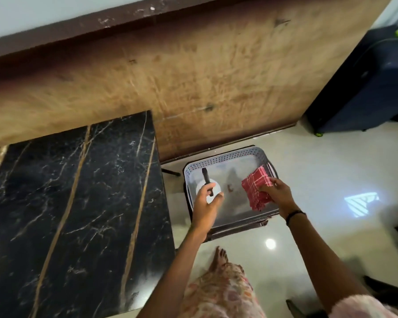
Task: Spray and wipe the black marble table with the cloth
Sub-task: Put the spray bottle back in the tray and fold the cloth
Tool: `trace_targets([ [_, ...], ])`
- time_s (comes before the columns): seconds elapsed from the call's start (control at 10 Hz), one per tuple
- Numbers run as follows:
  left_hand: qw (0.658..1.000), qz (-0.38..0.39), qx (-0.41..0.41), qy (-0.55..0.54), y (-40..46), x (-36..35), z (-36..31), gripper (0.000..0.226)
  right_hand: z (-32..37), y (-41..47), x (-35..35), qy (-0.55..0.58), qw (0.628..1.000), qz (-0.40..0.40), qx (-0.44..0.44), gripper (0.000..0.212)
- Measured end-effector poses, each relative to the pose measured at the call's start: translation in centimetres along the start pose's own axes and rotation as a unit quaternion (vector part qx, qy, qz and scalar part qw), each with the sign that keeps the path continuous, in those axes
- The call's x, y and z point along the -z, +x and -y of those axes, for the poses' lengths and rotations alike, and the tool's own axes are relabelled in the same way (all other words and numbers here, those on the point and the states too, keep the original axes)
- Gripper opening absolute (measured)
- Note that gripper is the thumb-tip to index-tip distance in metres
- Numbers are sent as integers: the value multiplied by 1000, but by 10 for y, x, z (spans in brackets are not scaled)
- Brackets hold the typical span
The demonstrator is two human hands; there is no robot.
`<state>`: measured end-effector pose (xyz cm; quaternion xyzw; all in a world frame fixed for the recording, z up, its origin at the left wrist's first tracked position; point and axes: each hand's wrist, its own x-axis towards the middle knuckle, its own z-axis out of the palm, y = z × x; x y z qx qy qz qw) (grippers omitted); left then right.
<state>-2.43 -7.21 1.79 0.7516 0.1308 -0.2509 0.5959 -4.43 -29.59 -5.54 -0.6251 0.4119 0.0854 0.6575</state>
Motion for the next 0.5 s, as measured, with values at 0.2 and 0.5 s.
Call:
trace_targets([
  [0.2,991,-13,-68,117,20,-10,18,32,-21,60,-14,-21,998,56,-31,48],
  [0.5,991,27,-75,104,15,-17,36,32,-38,67,-7,-312,950,-24,7,39],
])
